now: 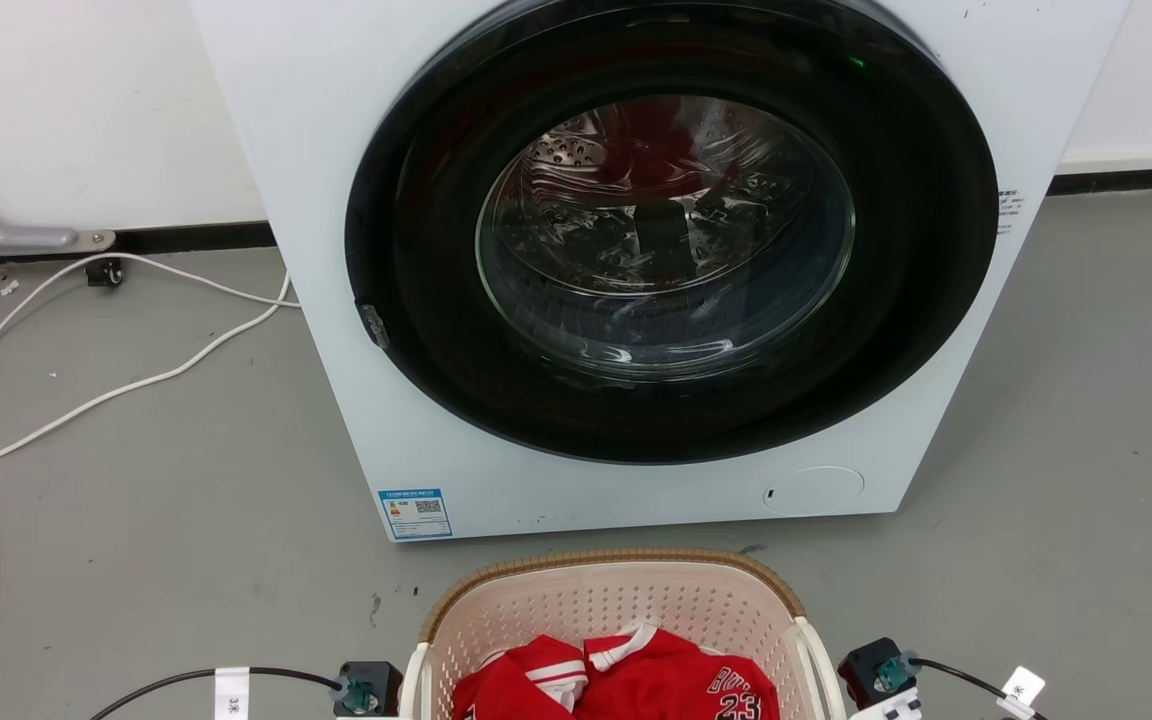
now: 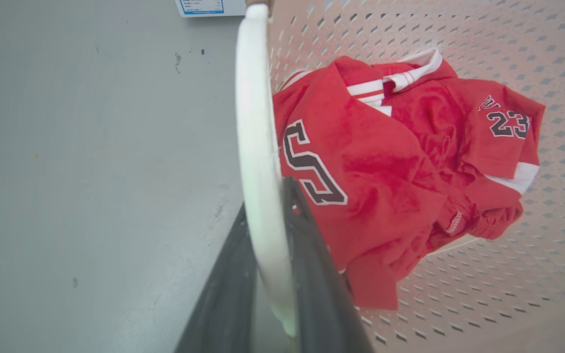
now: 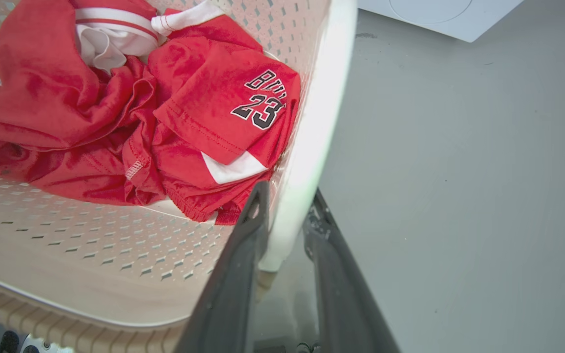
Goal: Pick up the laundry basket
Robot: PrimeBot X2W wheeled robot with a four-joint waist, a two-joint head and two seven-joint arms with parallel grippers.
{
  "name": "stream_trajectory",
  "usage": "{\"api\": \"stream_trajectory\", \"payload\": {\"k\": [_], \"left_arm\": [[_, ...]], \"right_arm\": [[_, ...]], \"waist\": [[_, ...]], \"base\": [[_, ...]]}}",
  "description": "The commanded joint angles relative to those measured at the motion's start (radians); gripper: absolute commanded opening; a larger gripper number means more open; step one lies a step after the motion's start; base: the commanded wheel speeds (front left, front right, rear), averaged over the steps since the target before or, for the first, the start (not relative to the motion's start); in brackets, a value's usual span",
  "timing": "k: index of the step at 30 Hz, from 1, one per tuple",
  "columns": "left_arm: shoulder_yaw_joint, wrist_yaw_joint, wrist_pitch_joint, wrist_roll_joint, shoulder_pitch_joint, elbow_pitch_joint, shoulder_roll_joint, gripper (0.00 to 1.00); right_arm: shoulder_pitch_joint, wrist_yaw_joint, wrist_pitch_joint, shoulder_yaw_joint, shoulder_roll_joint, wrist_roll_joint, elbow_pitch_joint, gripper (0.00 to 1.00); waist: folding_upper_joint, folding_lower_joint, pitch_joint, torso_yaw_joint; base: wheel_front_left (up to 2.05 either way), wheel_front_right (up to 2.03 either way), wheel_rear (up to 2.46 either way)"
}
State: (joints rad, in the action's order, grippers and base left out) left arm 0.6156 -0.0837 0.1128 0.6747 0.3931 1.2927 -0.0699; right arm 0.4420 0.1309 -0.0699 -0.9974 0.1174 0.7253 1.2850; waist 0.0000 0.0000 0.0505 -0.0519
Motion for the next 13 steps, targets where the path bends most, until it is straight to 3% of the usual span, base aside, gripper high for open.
{"api": "stream_trajectory", "payload": {"k": [1, 13], "left_arm": [[0.003, 0.001, 0.010, 0.004, 0.000, -0.007, -0.010, 0.00], [0.012, 0.002, 0.010, 0.010, 0.001, -0.007, -0.008, 0.00]], "right_arm": [[0.005, 0.000, -0.001, -0.012, 0.011, 0.000, 0.005, 0.00], [0.007, 0.000, -0.003, -0.032, 0.011, 0.024, 0.005, 0.00]], "waist": [[0.0000, 0.0000, 0.000, -0.001], [0.0000, 0.0000, -0.002, -0.002]], "base": [[0.00, 0.00, 0.00], [0.00, 0.00, 0.00]]}}
